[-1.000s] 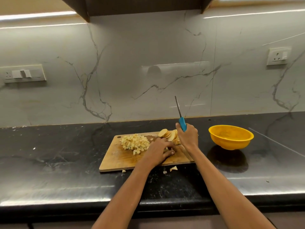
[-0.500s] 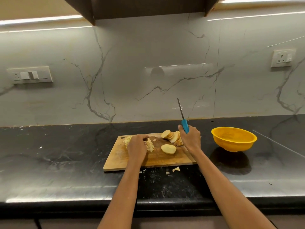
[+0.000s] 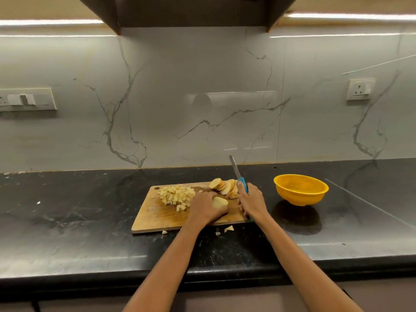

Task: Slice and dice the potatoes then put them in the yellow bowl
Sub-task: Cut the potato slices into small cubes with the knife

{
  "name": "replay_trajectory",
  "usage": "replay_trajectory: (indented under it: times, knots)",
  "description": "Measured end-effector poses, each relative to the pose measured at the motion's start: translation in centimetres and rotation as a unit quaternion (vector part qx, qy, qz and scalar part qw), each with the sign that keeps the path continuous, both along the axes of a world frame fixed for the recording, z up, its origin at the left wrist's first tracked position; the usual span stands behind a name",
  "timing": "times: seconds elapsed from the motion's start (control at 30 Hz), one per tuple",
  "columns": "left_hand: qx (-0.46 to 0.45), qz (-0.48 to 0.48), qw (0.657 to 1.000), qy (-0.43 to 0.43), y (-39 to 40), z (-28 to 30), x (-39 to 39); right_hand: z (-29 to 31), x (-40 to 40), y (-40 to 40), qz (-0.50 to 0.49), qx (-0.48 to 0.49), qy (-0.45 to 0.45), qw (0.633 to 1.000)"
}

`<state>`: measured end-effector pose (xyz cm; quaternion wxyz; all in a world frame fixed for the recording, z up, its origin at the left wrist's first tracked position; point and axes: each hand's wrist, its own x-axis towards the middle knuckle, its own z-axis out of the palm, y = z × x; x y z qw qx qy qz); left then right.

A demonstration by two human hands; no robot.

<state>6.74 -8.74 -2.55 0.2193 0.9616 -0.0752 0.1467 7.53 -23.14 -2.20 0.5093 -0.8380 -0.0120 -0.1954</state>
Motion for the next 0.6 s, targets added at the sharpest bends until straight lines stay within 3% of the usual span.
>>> replay_trajectory:
  times: [0.1, 0.27, 0.6]
  knots:
    - [-0.029, -0.045, 0.998, 0.039, 0.8, 0.0, 0.2, 0.7, -2.0, -0.6, 0.027, -0.056, 0.071, 0.996]
    - [-0.049, -0.060, 0.997, 0.029, 1.4, 0.1, -0.7, 1.5, -6.4, 0.2, 0.083, -0.099, 0.198, 0.972]
    - [-0.064, -0.065, 0.996, 0.019, 2.4, -0.6, -1.2, 1.1, -8.4, 1.8, 0.030, -0.190, 0.217, 0.957]
